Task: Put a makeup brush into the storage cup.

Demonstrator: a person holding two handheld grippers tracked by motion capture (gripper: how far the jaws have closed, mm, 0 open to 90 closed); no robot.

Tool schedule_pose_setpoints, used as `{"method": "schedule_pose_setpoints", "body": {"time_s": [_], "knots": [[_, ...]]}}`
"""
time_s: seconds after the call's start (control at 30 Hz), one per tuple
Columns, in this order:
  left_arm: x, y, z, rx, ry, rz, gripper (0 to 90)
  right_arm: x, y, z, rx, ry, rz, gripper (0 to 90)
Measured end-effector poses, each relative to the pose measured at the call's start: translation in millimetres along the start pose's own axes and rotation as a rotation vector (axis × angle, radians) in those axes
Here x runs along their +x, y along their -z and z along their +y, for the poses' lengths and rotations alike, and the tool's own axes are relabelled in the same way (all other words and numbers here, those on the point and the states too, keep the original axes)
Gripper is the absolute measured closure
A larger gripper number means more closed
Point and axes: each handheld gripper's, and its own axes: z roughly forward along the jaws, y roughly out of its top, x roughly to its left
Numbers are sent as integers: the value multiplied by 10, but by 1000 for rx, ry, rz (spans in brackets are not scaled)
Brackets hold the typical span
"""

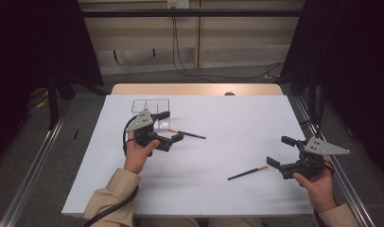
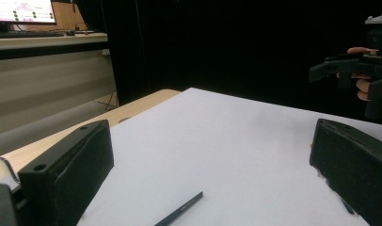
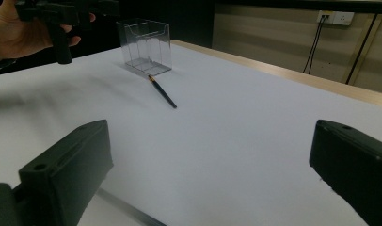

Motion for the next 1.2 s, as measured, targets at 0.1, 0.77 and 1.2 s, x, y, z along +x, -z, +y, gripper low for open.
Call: {"method": "schedule_pose_setpoints", "body": {"time_s": [0.1, 0.77, 1.2], "knots": [[20, -111, -24, 5, 3, -8, 0, -5, -11, 4, 2, -2, 7, 0], [166, -488, -93, 15, 21, 3, 0, -1, -46, 8, 5, 14, 20, 0], [218, -630, -100, 28, 34, 6, 0, 6, -35, 18, 1, 22, 22, 0]]}}
